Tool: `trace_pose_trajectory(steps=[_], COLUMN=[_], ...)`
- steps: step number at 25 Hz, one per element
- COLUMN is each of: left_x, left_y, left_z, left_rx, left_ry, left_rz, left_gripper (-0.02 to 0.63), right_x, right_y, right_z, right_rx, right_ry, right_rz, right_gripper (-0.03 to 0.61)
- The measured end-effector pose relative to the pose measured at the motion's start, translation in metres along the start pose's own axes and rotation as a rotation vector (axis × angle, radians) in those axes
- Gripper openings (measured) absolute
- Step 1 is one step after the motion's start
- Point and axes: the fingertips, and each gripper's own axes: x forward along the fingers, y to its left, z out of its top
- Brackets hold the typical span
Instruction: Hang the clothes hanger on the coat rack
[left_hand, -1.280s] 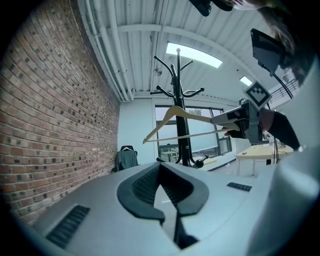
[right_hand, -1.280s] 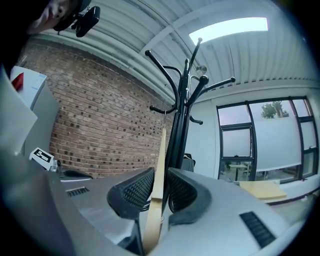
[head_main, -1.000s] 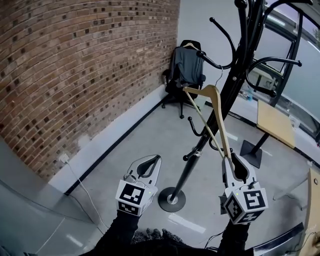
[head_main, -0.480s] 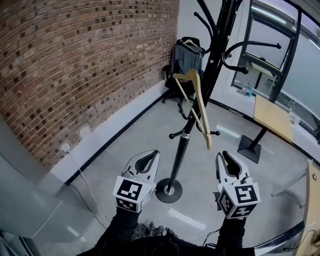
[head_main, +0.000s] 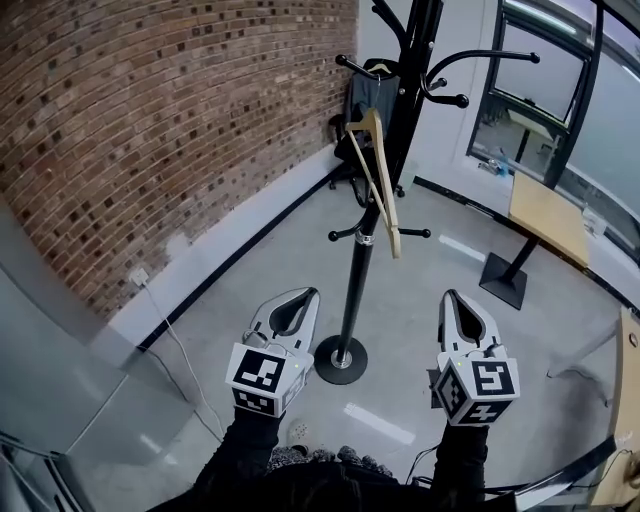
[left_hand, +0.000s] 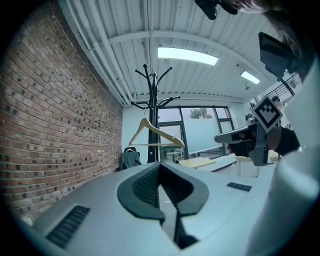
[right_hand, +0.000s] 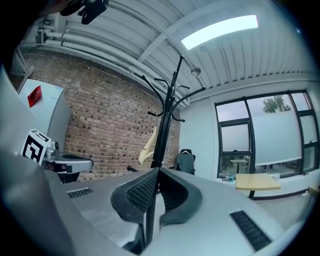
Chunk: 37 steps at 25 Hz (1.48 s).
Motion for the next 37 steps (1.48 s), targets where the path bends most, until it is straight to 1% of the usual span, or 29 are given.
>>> trace_pose_trajectory(steps=[3, 8, 15, 24, 29, 37], left_x=[-0.003, -0.004, -0.004, -0.003, -0.005, -0.003], left_y=[-0.008, -0.018, -0.023, -0.019, -0.016, -0.008], left_z=[0.003, 0.007, 0.012, 0.015, 0.01, 0.003], left_rx=[-0.002, 0.002, 0.009, 0.012, 0.015, 0.026], left_ry=[-0.001, -0.004, -0.002, -0.001, -0.003, 0.015], left_rz=[0.004, 0.004, 0.002, 0.004, 0.011, 0.019], left_gripper=[0.006, 0.006, 0.006, 0.006, 0.006, 0.006], right_x=[-0.008, -0.016, -0.019, -0.017, -0.016, -0.012], right_y=[-0.002, -0.011, -0.008, -0.005, -0.004, -0.017], right_z=[-0.002, -0.005, -0.013, -0.012, -0.015, -0.012], right_rx=[-0.003, -0.016, -0.027, -0.034, -0.035, -0.027], right_ry=[-0.012, -0.008, 0.04, 0.059, 0.058, 0.067], right_rz=[0.009, -0.014, -0.001, 0.004, 0.0, -0.034], right_gripper=[0.011, 0.009, 0.009, 0.009, 0.009, 0.009])
